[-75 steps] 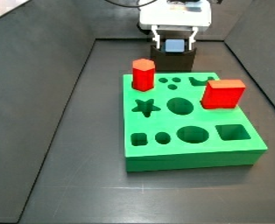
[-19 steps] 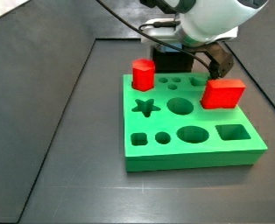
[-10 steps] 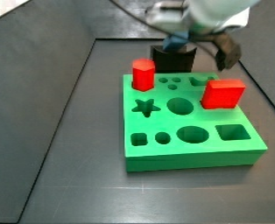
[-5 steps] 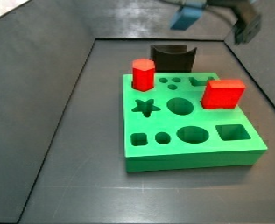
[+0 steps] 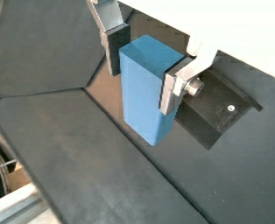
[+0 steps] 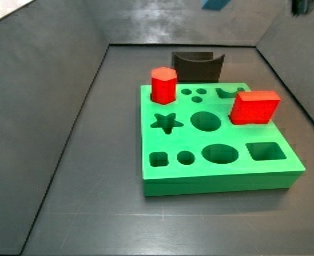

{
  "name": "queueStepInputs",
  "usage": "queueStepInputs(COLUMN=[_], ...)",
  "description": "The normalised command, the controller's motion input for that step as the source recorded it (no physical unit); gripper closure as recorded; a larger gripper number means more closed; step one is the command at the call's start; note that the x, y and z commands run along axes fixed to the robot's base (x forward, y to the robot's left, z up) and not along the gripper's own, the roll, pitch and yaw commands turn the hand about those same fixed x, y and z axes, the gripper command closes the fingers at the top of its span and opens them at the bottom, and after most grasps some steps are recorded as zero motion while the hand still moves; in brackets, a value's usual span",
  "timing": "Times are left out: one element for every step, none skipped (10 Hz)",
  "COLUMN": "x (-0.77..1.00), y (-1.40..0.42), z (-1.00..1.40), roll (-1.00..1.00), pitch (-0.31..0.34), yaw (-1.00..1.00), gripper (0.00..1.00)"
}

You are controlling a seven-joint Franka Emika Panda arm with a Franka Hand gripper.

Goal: Pick up the rectangle object. Move up. Place the rectangle object on the fixture. Regrasp the rectangle object. Move to above the board. Insert the rectangle object.
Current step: Move to above the board.

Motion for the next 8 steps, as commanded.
queueStepInputs(x=[0.03,-0.73,-0.74,-0.79,-0.81,-0.82,-0.83,-0.86], y=[-0.01,-1.0,-1.0,-1.0,-1.0,-1.0,-1.0,-1.0], z=[0.18,0.42,0.44,0.45,0.44,0.44,0.45,0.45], roll=[-0.03,-1.0,-1.0,-1.0,-1.0,-1.0,-1.0,-1.0], pitch=[-0.04,-0.16,-0.176,-0.202,-0.216,-0.222,-0.22,-0.217], yaw=[0.13,-0.08,-0.08,-0.09,-0.1,-0.11,-0.13,-0.14], gripper=[1.0,1.0,1.0,1.0,1.0,1.0,1.0,1.0])
